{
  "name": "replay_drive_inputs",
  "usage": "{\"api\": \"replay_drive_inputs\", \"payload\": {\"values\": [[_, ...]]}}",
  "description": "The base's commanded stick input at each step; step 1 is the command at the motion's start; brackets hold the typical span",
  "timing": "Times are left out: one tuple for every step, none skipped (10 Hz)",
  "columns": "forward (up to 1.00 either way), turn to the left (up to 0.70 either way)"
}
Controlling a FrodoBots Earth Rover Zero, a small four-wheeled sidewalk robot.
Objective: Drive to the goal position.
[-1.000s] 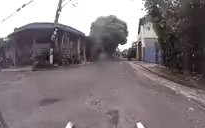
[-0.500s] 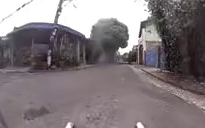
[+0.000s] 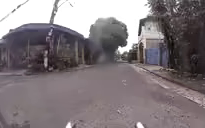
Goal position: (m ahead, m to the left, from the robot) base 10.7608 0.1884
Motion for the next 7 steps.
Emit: {"api": "replay_drive_inputs", "payload": {"values": [[0.70, 0.00], [0.70, 0.00], [0.70, 0.00], [0.70, 0.00], [0.70, 0.00], [0.70, 0.00], [0.70, 0.00]]}}
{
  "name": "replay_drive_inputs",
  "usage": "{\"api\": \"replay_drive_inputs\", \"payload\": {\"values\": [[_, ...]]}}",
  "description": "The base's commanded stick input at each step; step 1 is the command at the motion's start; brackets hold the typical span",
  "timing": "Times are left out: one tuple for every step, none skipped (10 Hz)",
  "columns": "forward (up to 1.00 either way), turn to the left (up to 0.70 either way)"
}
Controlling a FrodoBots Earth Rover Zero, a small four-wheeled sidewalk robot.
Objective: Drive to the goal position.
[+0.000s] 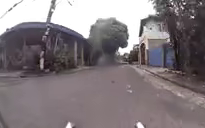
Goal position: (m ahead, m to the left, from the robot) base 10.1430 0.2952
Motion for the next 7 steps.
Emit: {"api": "replay_drive_inputs", "payload": {"values": [[0.70, 0.00], [0.70, 0.00], [0.70, -0.01], [0.70, -0.06], [0.70, -0.07], [0.70, -0.02], [0.70, 0.00]]}}
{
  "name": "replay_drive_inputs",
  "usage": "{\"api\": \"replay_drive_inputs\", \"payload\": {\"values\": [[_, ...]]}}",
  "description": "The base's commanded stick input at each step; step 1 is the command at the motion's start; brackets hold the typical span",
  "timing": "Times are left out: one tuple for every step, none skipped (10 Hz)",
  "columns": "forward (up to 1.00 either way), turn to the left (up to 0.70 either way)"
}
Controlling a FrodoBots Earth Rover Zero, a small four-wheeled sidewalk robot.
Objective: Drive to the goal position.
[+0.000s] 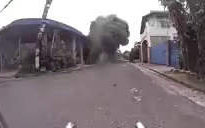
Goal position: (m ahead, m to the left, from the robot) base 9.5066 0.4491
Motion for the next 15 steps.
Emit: {"api": "replay_drive_inputs", "payload": {"values": [[0.70, 0.00], [0.70, 0.00], [0.70, 0.00], [0.70, 0.00], [0.70, 0.00], [0.70, 0.00], [0.70, 0.00], [0.70, 0.00], [0.70, 0.00], [0.70, 0.00], [0.70, 0.00], [0.70, 0.00], [0.70, 0.00], [0.70, 0.00], [0.70, 0.00]]}}
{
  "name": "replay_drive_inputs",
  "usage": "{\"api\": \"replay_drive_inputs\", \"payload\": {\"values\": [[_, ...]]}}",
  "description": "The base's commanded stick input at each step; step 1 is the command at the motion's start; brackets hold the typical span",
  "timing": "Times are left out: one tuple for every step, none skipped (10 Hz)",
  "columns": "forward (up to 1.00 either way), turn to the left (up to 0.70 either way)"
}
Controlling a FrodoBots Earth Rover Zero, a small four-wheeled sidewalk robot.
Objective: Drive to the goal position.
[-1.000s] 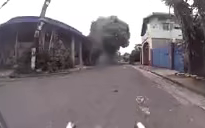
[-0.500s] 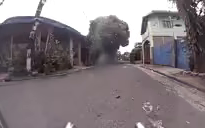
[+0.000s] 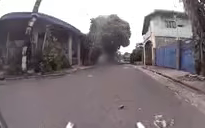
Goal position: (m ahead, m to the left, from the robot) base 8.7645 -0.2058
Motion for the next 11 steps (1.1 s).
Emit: {"api": "replay_drive_inputs", "payload": {"values": [[0.70, 0.00], [0.70, 0.00], [0.70, 0.00], [0.70, 0.00], [0.70, 0.00], [0.70, 0.00], [0.70, 0.00], [0.70, 0.00], [0.70, 0.00], [0.70, 0.00], [0.70, 0.00]]}}
